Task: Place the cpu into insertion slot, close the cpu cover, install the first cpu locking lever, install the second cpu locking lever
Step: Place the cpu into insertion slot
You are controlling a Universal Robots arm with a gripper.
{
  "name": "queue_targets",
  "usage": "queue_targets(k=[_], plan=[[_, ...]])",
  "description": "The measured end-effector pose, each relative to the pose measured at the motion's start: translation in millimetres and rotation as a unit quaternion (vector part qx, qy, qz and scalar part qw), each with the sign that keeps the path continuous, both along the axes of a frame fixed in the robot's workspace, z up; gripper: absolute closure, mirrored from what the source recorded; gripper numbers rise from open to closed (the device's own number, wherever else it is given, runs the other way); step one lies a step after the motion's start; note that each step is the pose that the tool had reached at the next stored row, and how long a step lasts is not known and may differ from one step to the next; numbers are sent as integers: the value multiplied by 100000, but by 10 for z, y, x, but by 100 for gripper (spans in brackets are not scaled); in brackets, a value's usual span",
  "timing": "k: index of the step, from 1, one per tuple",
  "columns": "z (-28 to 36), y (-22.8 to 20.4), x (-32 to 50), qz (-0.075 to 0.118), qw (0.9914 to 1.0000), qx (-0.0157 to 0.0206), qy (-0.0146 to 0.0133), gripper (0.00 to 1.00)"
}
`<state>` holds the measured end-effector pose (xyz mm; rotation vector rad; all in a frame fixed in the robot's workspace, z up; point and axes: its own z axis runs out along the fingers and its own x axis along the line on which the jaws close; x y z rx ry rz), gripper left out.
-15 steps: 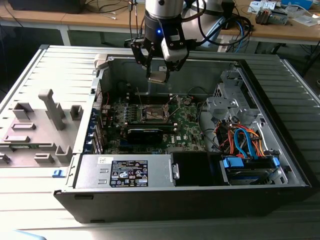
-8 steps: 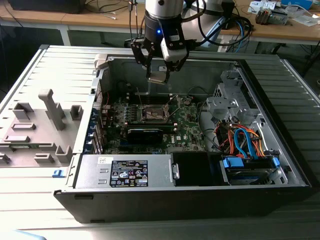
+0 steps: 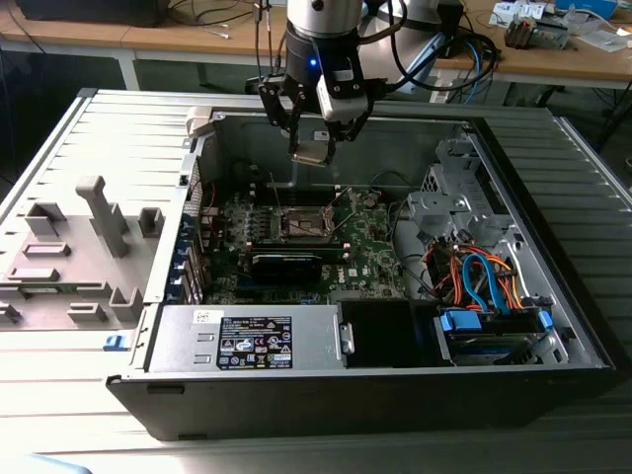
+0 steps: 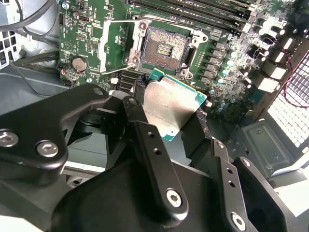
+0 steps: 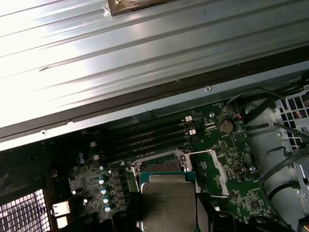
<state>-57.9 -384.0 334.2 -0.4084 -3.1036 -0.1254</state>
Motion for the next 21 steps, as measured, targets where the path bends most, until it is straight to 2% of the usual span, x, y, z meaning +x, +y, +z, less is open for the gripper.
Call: queue_targets(k=[21], plan=[[-5,0,0,-1588,99987,4,0,45]])
